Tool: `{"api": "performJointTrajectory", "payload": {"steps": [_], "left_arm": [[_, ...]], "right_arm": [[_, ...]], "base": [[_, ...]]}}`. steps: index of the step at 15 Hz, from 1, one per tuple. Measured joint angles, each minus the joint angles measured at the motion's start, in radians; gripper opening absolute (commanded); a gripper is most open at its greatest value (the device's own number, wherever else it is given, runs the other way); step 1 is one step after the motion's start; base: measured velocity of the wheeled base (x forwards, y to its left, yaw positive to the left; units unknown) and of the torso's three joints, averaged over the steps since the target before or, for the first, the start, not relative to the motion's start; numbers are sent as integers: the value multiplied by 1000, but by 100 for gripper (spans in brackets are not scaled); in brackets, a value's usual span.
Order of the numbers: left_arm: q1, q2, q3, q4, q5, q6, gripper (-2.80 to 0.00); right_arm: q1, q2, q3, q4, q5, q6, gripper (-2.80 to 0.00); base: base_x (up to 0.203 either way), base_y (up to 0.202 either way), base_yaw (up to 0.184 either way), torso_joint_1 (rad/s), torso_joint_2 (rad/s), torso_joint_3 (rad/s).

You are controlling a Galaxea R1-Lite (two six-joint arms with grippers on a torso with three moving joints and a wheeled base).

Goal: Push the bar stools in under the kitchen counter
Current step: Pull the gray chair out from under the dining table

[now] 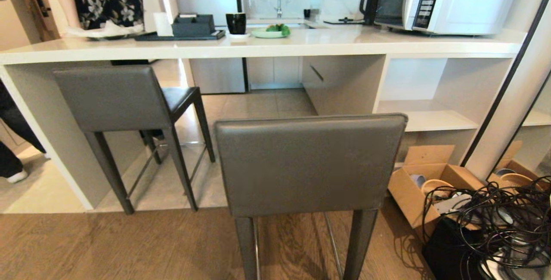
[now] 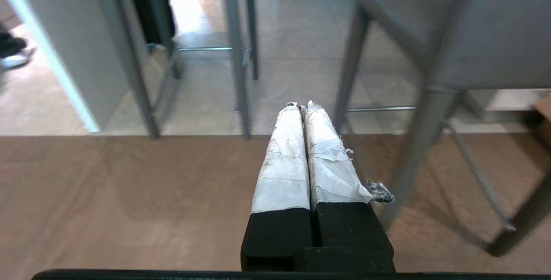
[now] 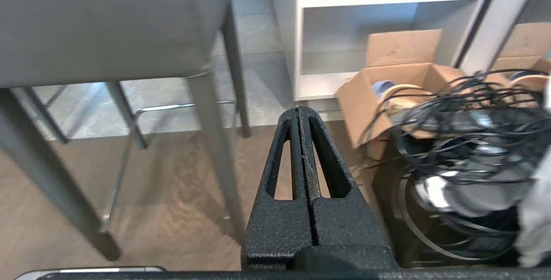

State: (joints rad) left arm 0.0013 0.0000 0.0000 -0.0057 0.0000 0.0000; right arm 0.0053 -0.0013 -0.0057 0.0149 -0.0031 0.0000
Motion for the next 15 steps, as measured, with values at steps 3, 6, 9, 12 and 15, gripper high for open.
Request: {"api": "performJointTrajectory", "payload": {"steps": [3, 6, 9, 12, 15], "left_arm": [[0, 0, 0, 0, 0, 0, -280], [0, 0, 0, 1, 0, 0, -280], [0, 0, 0, 0, 0, 0, -280], [0, 0, 0, 0, 0, 0, -280], [0, 0, 0, 0, 0, 0, -280]], "right_arm": [[0, 0, 0, 1, 0, 0, -280], [0, 0, 0, 0, 0, 0, -280], [0, 0, 0, 0, 0, 0, -280], [0, 0, 1, 1, 0, 0, -280], [0, 0, 1, 0, 0, 0, -280]], "base": [[0, 196, 0, 1, 4, 4], [0, 200, 1, 2, 0, 1], [0, 198, -3, 2, 1, 3], [0, 196, -3, 3, 1, 5], [0, 199, -1, 3, 3, 2]]}}
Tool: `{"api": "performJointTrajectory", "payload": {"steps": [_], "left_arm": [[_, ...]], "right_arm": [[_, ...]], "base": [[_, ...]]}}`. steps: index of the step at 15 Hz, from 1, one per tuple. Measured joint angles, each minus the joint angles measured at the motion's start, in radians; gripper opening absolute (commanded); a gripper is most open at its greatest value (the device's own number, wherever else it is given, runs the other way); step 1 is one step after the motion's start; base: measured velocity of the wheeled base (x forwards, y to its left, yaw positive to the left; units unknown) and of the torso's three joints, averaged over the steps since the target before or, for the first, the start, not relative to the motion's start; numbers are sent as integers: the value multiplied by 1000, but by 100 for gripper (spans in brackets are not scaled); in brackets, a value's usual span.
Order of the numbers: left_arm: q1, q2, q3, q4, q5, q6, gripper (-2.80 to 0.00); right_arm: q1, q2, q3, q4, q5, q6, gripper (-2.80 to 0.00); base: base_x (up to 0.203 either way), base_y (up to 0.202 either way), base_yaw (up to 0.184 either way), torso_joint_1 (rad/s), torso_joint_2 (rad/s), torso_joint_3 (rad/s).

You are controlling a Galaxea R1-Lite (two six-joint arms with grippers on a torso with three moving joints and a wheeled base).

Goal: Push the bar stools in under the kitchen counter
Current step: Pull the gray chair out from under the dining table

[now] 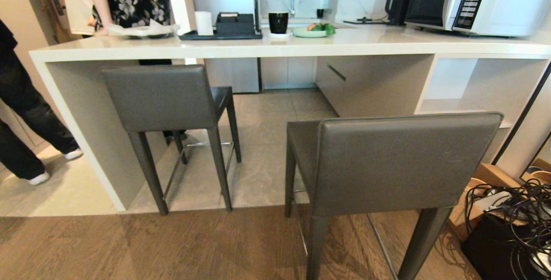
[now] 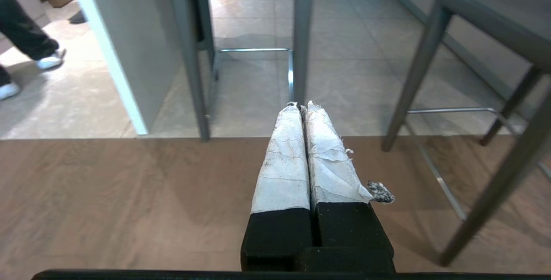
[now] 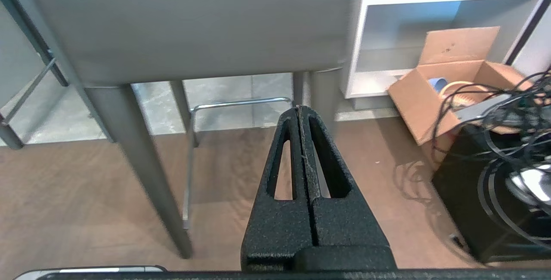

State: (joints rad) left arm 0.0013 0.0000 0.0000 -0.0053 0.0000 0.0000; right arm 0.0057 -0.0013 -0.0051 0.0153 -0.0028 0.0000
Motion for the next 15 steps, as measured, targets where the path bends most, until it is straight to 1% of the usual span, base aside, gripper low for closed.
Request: {"api": "performJointTrajectory", "payload": {"steps": [15], "left_arm": [[0, 0, 0, 0, 0, 0, -280]], "right_arm": [[0, 0, 1, -2, 0, 0, -280]], "base": [[0, 197, -1, 3, 1, 2]]}}
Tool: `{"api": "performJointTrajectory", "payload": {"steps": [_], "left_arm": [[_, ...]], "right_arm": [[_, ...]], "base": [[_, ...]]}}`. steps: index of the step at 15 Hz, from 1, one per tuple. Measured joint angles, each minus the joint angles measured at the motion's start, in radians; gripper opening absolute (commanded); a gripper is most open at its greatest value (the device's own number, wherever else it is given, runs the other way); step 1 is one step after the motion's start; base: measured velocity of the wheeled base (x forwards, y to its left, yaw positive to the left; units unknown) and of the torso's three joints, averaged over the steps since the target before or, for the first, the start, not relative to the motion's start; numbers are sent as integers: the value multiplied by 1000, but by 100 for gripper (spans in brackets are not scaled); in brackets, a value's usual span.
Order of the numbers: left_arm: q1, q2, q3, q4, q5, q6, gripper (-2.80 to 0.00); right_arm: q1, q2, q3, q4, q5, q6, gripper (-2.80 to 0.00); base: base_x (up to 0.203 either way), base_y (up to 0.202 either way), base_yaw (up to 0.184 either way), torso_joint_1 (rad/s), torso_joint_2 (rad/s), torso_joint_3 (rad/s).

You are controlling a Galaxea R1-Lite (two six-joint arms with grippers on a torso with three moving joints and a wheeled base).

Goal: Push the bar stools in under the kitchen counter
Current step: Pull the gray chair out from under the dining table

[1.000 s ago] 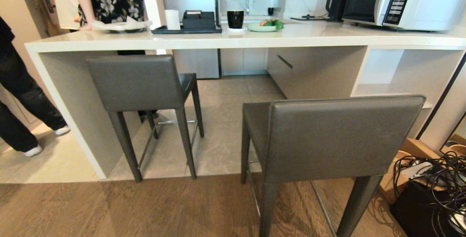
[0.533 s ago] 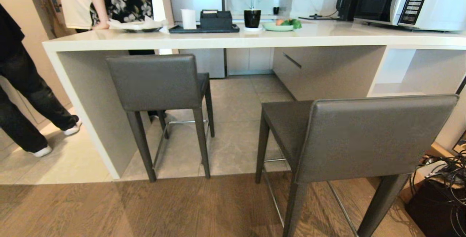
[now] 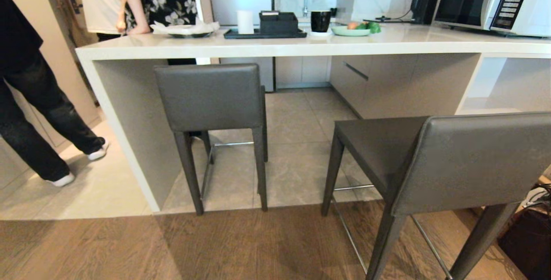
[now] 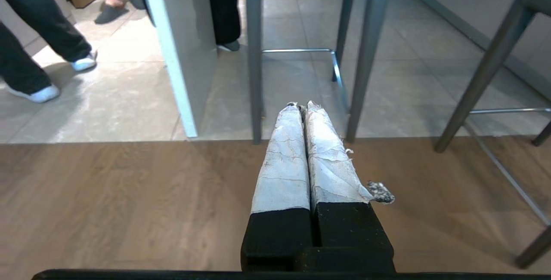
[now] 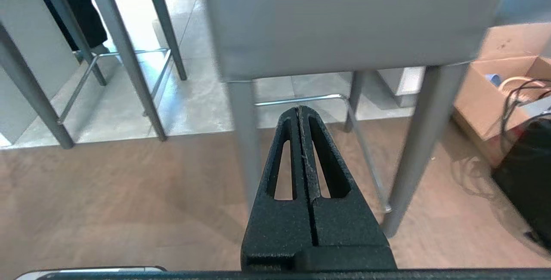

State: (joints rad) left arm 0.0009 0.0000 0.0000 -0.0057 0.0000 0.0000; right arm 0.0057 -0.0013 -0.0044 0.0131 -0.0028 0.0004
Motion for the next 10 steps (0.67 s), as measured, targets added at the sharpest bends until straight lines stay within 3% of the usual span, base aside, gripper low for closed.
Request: {"api": "performJointTrajectory", "payload": {"steps": [10], "left_arm": [[0, 0, 0, 1, -1, 0, -280]], "right_arm": [[0, 0, 0, 0, 0, 0, -280]], "base": [[0, 197, -1, 3, 1, 1]]}}
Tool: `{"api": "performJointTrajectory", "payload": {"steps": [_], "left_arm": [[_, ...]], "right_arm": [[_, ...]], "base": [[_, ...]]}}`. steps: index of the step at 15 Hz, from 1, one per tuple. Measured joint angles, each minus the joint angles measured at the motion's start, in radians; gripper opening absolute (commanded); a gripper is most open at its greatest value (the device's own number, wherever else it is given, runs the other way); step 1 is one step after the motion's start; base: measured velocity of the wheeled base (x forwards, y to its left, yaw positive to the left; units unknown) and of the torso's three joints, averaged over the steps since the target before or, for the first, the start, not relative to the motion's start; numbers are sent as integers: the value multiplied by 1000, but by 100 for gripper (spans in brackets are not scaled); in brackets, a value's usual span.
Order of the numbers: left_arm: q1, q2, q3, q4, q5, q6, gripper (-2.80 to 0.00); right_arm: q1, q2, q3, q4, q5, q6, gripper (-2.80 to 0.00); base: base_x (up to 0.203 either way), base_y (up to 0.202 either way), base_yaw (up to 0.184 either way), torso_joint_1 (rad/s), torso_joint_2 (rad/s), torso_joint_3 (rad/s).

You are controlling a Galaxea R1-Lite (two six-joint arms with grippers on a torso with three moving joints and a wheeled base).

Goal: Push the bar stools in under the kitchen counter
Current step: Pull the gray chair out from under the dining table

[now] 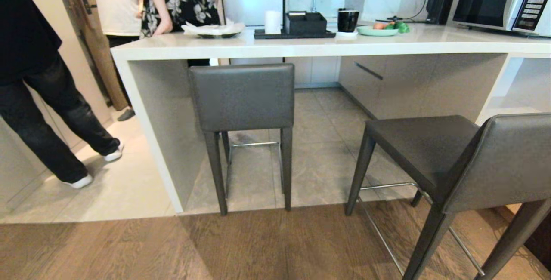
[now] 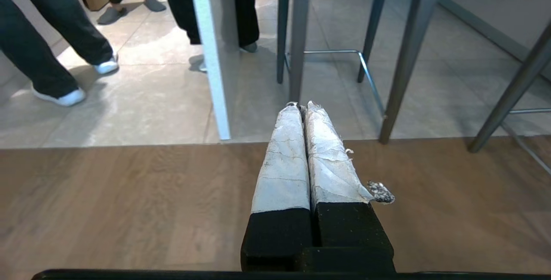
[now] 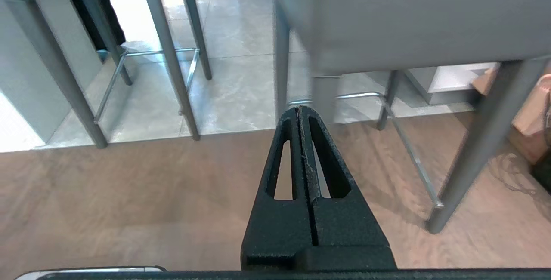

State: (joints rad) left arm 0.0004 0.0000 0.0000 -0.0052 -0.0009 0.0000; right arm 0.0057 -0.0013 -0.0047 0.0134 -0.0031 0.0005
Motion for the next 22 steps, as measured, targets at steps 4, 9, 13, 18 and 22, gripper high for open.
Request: {"api": "performJointTrajectory", "payload": {"steps": [4, 9, 13, 18, 22], "left_arm": [[0, 0, 0, 0, 1, 0, -280], [0, 0, 0, 0, 1, 0, -280], [0, 0, 0, 0, 1, 0, -280], [1, 0, 0, 0, 0, -1, -280], [1, 0, 0, -1, 1, 0, -280]], "right_arm": [[0, 0, 0, 0, 0, 1, -280], [-1, 0, 0, 0, 0, 1, -280], [0, 0, 0, 0, 0, 1, -280], [0, 0, 0, -1, 0, 1, -280], [0, 0, 0, -1, 0, 1, -280]], "base": [[0, 160, -3, 2, 3, 4], [0, 0, 0, 0, 0, 0], [0, 0, 0, 0, 0, 0], [169, 0, 1, 2, 3, 3], [194, 0, 1, 2, 3, 4]]}}
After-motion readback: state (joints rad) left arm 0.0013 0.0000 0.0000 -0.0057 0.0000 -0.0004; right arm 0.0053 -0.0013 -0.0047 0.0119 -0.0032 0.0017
